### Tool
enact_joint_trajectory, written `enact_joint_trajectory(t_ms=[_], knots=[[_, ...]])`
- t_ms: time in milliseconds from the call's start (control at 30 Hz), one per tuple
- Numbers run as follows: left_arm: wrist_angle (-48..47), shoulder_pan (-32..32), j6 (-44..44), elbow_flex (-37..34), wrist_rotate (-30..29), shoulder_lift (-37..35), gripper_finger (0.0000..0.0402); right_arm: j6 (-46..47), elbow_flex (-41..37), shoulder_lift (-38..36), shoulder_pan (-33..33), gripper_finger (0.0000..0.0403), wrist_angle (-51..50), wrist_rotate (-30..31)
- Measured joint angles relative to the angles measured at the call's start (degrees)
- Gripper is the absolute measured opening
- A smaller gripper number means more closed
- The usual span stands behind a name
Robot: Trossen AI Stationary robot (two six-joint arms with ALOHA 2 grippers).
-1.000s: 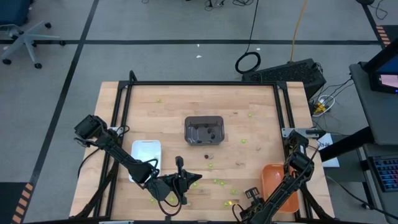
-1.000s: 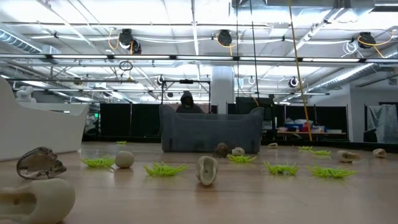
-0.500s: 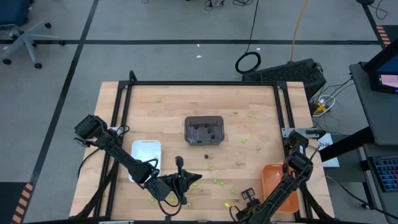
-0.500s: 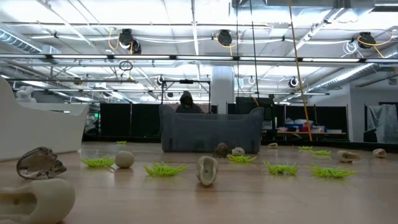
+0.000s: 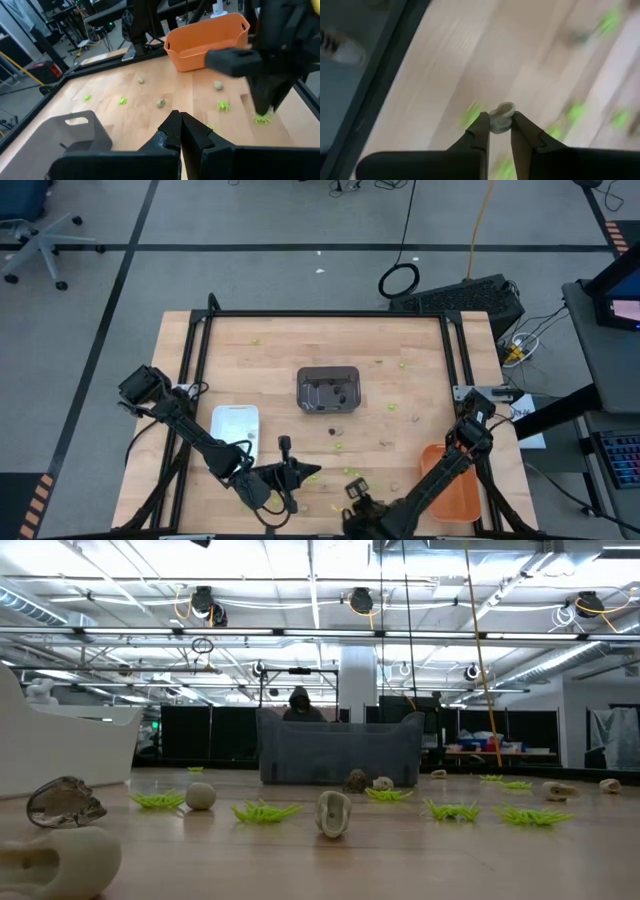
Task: Sort Halloween decoration
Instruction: Put the white skull toy into the white bin
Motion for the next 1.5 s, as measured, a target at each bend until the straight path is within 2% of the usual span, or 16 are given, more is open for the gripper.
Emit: enact_joint_trajectory(t_ms=[133,233,400,633,833,1233,1500], knots=[[-1.9,-1.8,0.9,0.0,-2.8,-1.1,0.0005,-2.2,-0.2,0.0,-2.3,0.0026,6.3,2.7],[-3.7,-3.3,0.9,0.0,-5.4,-3.2,0.0005,-5.7,-2.7,-0.2,-4.0,0.0027,16.3,3.4],[-13.2,-6.3,-0.4,0.0,-5.5,-7.4,0.0005,-13.1,-7.4,-0.1,-8.6,0.0029,31.0,2.2],[-32.8,-10.4,-12.5,-1.5,-7.7,-13.6,0.0005,-17.7,-14.8,-0.1,-14.7,0.0028,49.3,-5.0],[-45.1,-12.9,-25.1,-2.1,-10.6,-14.3,0.0005,-18.5,-16.9,-0.1,-19.0,0.0029,60.7,-8.2],[-45.6,-19.8,-27.2,-2.0,-16.1,-14.4,0.0005,-17.4,-16.9,-0.1,-24.9,0.0033,77.9,-9.6],[-45.9,-25.9,-27.2,-2.0,-16.1,-14.4,0.0005,-17.1,-16.9,-0.1,-28.6,0.0033,86.1,-9.6]])
